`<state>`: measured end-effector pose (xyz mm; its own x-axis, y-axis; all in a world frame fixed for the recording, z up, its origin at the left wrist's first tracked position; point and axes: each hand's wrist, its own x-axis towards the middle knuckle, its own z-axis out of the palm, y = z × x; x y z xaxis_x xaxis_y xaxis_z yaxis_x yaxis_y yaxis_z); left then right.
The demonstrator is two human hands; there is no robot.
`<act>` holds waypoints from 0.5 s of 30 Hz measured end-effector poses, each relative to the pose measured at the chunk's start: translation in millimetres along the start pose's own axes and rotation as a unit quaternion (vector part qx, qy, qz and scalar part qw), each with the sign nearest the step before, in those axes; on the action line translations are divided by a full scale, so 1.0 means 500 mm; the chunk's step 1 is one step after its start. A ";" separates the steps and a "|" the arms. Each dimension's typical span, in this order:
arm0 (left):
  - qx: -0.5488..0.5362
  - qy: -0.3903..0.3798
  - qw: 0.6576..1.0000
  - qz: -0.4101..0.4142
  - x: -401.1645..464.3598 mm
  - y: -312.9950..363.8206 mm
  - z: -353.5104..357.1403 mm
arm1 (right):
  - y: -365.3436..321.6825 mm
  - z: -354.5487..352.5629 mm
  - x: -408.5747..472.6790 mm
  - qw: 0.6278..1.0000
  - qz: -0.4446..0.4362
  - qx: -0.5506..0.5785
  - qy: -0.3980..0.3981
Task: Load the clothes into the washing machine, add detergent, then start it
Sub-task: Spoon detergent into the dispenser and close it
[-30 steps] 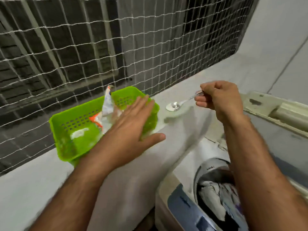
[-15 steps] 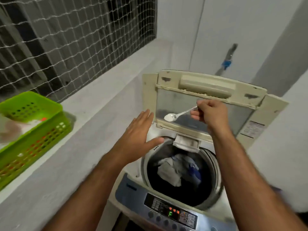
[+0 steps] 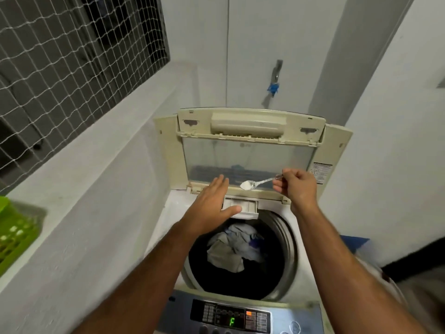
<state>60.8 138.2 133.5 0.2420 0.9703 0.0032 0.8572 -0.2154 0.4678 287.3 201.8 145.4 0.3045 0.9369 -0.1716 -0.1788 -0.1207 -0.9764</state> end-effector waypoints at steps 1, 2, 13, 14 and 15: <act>-0.004 -0.006 1.000 0.000 0.005 -0.006 0.003 | 0.006 0.000 0.003 1.000 0.005 0.005 0.010; -0.009 -0.012 1.000 -0.001 0.009 -0.013 0.005 | 0.013 -0.002 0.005 1.000 0.010 0.011 0.020; -0.028 -0.083 0.996 0.005 0.043 -0.120 0.040 | 0.117 0.020 0.010 0.993 0.049 -0.034 0.104; -0.025 -0.094 0.995 0.007 0.048 -0.130 0.048 | 0.128 0.025 0.013 0.991 0.047 -0.049 0.112; -0.023 -0.104 0.994 0.007 0.054 -0.139 0.056 | 0.139 0.030 0.018 0.990 0.045 -0.065 0.120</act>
<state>20.3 176.2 76.5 0.3469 0.9221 -0.1713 0.8324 -0.2185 0.5093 263.6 206.7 78.1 0.5094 0.8170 -0.2702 -0.0981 -0.2568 -0.9615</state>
